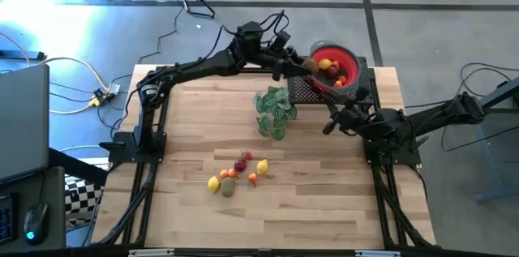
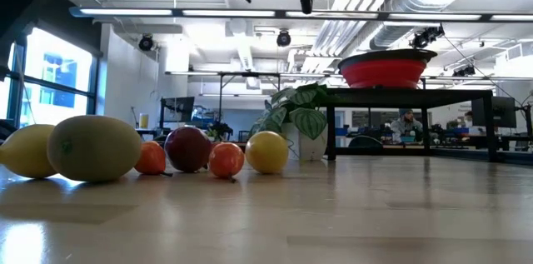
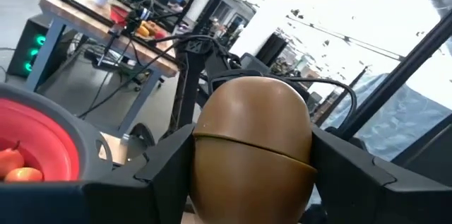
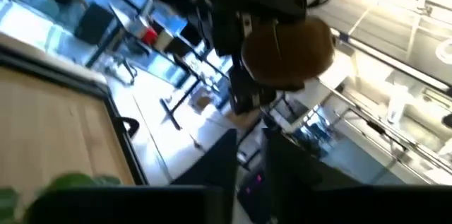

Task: Pick & Place Fruit
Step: Put the kiwi into the red colander

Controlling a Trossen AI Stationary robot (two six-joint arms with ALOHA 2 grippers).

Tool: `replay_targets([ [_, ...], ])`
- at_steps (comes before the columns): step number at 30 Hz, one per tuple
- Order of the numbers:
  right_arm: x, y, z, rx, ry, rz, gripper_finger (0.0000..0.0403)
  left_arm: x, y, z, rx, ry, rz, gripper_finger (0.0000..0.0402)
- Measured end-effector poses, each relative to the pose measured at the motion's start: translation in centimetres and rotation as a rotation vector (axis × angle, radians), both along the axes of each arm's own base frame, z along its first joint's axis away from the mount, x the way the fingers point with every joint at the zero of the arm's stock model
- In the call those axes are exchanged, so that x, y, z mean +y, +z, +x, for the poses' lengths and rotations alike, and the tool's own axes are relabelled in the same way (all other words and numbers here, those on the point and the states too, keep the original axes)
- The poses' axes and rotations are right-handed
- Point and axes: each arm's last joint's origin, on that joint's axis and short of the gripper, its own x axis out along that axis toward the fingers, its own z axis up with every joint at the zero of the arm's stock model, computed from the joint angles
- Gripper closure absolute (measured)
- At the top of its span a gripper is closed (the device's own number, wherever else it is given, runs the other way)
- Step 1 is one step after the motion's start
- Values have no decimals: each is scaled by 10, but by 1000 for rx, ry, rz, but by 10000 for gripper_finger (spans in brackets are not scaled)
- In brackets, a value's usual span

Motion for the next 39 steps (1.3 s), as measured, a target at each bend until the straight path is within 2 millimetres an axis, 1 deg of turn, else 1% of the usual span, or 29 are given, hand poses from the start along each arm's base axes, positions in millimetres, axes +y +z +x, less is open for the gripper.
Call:
replay_targets([
  [5, 2, 0, 4, -2, 43, -37, 233, 0, 0, 0, 4, -9, -1, 162],
  [10, 6, -3, 10, 20, 152, -89, 128, -1, 0, 0, 6, -24, 1, 162],
  [13, 7, -4, 14, 31, 163, -121, 81, -1, 0, 0, 7, -36, 2, 162],
  [17, 4, 1, 16, -47, 129, -125, 38, -2, -1, 0, 14, -59, -10, 162],
  [21, -5, 5, 19, -124, 81, -120, 11, -2, -1, -1, 20, -88, -19, 162],
  [24, -12, 3, 23, -118, 62, -137, 5, -3, 0, -1, 23, -100, -43, 162],
  [26, -15, 0, 27, -72, 52, -183, 5, -3, 1, -1, 21, -106, -55, 162],
  [30, -20, -8, 36, 65, 19, -342, 6, -3, 2, -1, 25, -111, -84, 162],
  [31, -21, -8, 38, 60, 6, -360, 6, -3, 2, -1, 28, -112, -91, 162],
  [36, -28, -2, 38, -75, -56, -358, 6, -3, 2, -1, 29, -112, -94, 162],
  [39, -29, -2, 40, -83, -16, -388, 6, -3, 2, -1, 29, -111, -94, 162],
])
